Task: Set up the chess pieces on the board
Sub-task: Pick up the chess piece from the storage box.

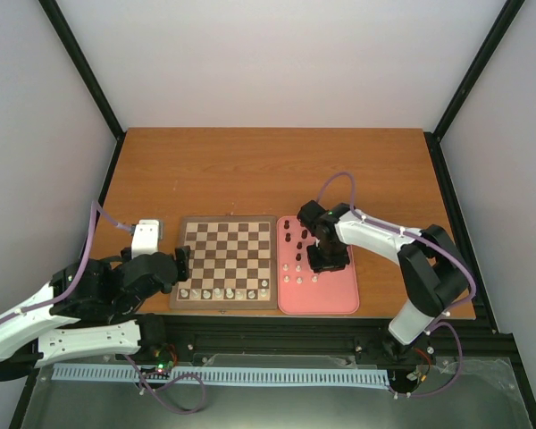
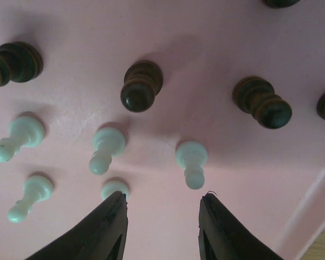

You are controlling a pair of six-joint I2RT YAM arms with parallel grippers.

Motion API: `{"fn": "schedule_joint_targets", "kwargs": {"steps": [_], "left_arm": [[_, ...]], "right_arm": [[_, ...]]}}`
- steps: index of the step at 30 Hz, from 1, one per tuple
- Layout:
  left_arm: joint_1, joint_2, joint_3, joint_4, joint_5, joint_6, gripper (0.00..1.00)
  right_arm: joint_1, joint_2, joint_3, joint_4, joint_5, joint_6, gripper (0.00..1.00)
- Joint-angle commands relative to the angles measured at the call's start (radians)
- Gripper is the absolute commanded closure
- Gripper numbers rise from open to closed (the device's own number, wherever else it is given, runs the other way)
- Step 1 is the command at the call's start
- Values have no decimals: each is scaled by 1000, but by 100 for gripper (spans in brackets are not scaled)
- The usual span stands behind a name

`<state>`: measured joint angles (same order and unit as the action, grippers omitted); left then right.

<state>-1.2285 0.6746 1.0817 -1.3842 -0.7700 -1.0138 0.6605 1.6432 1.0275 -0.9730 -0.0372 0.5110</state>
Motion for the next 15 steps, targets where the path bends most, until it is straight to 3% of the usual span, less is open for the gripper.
{"fn": "schedule_joint_targets", "kwargs": {"steps": [1, 15], "left_arm": [[5, -3, 21, -8, -12, -14, 0], [6, 1, 14, -4, -17, -13, 0]], "right_arm": [[-13, 11, -6, 23, 33, -16, 66], [-25, 43, -6, 44, 53, -35, 74]]}}
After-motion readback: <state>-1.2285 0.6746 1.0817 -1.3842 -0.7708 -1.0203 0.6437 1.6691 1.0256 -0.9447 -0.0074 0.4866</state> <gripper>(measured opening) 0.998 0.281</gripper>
